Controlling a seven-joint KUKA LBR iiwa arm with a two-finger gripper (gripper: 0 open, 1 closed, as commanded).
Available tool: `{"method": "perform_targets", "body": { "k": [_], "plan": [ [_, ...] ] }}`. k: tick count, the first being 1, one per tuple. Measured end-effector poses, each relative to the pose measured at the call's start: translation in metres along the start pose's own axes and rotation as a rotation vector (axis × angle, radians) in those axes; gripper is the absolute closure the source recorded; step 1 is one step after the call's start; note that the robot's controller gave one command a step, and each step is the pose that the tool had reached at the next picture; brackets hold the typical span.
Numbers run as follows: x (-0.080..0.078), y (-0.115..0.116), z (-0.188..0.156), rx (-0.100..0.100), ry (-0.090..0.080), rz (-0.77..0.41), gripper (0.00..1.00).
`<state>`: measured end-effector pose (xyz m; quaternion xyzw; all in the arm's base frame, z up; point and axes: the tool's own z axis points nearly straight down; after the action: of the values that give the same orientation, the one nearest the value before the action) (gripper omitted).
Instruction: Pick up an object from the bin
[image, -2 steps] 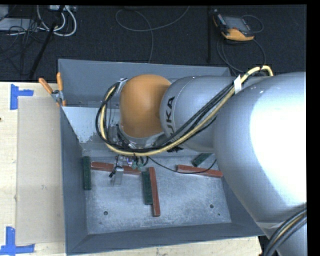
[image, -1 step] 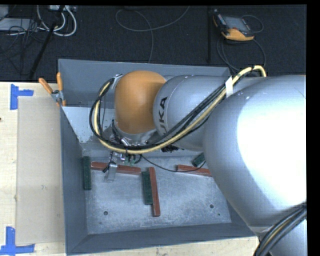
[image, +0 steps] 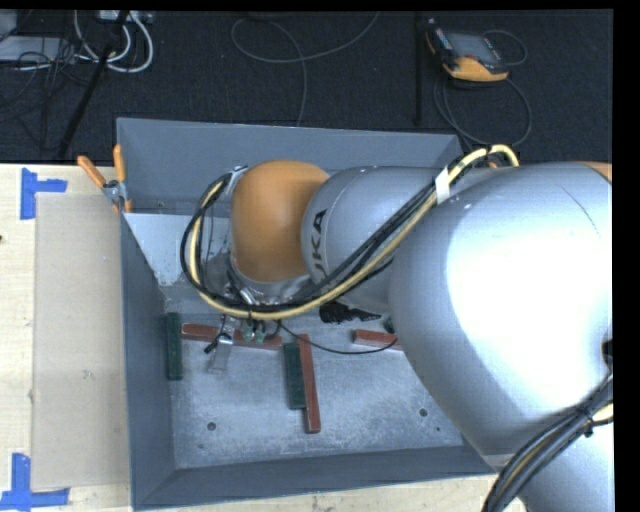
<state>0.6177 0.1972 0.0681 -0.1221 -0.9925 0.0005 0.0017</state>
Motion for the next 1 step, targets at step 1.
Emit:
{"method": "perform_targets", "body": {
  "k": [1],
  "plan": [
    [-0.0001, -0.0001, 0.0004, -0.001, -0.002, 0.001, 0.0]
  ]
}}
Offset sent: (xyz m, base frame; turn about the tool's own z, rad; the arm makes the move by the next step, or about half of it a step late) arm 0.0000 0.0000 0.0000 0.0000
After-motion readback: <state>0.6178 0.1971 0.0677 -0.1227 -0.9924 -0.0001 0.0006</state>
